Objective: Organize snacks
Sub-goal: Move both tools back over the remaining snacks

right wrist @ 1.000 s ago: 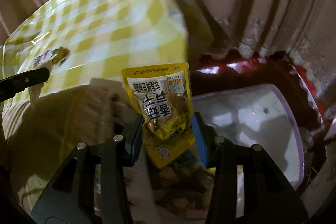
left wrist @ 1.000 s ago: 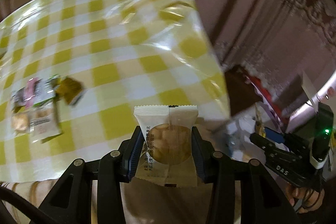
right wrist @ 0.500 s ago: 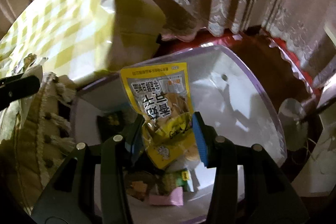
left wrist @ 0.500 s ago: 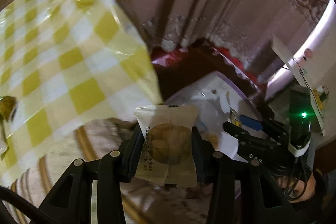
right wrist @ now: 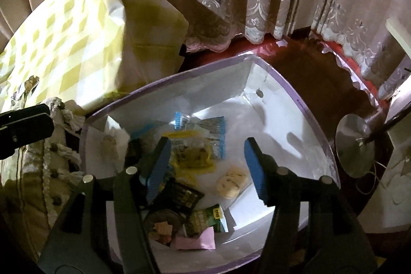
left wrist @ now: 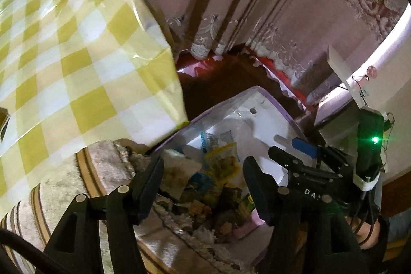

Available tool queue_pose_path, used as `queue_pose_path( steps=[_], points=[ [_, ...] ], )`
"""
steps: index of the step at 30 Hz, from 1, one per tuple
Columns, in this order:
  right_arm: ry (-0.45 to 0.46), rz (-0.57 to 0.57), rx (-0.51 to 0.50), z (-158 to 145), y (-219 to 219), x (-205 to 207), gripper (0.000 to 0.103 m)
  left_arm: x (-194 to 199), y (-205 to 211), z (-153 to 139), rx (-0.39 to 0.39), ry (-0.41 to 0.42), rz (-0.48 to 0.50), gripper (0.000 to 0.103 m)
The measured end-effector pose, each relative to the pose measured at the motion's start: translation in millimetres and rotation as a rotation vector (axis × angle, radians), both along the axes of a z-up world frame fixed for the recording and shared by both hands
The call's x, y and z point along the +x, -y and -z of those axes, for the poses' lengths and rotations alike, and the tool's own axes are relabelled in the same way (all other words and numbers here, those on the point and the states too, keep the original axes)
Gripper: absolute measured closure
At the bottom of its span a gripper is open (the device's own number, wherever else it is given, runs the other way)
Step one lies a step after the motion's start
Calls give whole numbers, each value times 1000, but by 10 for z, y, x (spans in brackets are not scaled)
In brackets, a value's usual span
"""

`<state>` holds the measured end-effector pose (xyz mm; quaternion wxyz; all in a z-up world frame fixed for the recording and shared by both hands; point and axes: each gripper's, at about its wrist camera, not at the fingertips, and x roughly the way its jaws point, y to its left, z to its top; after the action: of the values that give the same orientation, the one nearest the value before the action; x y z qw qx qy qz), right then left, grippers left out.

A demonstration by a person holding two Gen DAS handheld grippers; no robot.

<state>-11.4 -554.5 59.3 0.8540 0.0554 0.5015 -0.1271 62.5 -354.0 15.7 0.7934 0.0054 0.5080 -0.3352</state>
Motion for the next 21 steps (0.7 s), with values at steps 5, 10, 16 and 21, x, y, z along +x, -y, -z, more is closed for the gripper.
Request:
queue_pose_path(
  steps=[5, 10, 16, 21],
  points=[
    [13, -29, 13, -57, -103, 44, 38, 52, -147, -35, 9, 19, -39, 38],
    [31, -82, 31, -123, -339, 133, 38, 115, -429, -80, 10, 43, -108, 38],
    [45, -177, 39, -174, -810, 266, 38, 188, -944, -95, 0, 50, -215, 38],
    [51, -271, 45, -187, -1240, 373, 38, 212, -1516, -76, -10, 45, -330, 38]
  ],
)
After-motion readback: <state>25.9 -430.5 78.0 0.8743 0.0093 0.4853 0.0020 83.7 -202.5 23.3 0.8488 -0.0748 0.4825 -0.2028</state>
